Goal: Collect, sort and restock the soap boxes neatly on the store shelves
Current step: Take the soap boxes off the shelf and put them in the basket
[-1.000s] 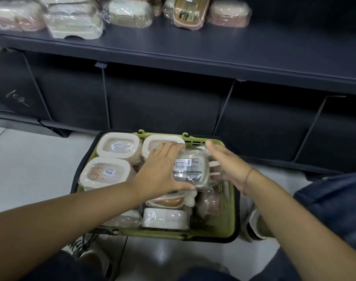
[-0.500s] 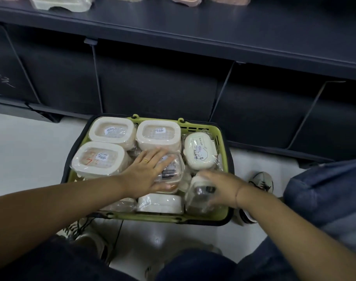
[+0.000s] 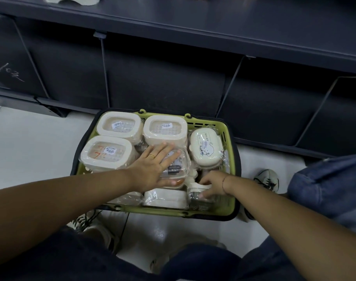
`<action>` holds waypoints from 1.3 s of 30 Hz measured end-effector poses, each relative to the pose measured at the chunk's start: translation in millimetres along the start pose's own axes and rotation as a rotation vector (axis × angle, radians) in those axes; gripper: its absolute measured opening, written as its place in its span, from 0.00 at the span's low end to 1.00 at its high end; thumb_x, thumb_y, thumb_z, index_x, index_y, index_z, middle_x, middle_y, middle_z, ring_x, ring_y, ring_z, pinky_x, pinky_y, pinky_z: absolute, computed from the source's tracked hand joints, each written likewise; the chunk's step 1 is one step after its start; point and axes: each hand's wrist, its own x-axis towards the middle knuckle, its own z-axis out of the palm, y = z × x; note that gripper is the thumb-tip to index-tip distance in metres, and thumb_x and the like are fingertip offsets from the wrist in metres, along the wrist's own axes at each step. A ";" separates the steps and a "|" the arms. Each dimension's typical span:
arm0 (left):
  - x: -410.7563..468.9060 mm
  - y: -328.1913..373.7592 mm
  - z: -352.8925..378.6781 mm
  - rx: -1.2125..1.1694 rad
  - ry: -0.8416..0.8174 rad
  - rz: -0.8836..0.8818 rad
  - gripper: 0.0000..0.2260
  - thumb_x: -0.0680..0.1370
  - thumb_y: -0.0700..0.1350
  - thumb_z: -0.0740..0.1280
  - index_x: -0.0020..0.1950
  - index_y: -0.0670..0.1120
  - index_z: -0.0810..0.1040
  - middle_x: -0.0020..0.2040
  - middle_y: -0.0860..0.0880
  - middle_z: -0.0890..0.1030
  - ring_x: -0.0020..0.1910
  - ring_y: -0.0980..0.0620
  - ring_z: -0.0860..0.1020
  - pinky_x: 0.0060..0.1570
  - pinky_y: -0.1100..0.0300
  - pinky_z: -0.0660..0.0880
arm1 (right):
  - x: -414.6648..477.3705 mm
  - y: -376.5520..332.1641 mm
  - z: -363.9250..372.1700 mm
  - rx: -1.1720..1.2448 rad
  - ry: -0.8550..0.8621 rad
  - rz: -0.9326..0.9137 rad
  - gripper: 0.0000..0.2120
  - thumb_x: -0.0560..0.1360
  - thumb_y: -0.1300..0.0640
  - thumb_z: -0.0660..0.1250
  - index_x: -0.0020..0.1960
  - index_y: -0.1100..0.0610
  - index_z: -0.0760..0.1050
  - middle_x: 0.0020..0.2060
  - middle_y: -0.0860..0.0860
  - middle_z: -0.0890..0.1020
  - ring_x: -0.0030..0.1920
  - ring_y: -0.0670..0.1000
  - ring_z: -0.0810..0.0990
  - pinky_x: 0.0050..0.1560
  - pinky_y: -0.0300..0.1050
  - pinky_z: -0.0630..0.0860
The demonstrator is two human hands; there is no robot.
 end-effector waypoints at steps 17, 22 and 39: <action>5.9 -8.5 -101.6 -0.279 0.356 0.082 0.38 0.75 0.71 0.44 0.76 0.50 0.64 0.72 0.51 0.70 0.70 0.51 0.66 0.69 0.60 0.57 | -74.5 -49.9 -125.3 0.195 0.367 -0.348 0.15 0.71 0.50 0.75 0.56 0.52 0.80 0.50 0.48 0.83 0.49 0.44 0.81 0.55 0.38 0.77; 30.4 -57.2 -199.6 -0.388 0.896 -0.017 0.28 0.78 0.64 0.54 0.65 0.45 0.76 0.59 0.48 0.78 0.59 0.50 0.73 0.60 0.58 0.66 | -96.1 -55.9 -260.0 0.459 0.853 -0.517 0.12 0.71 0.54 0.73 0.53 0.57 0.80 0.49 0.52 0.84 0.47 0.44 0.81 0.54 0.35 0.76; 268.5 -128.3 -352.4 -0.502 0.846 -0.566 0.45 0.73 0.67 0.65 0.80 0.53 0.44 0.78 0.42 0.53 0.76 0.40 0.55 0.73 0.44 0.56 | 45.6 40.6 -468.4 0.186 1.242 -0.054 0.42 0.72 0.40 0.70 0.79 0.48 0.52 0.79 0.52 0.50 0.77 0.58 0.50 0.75 0.52 0.52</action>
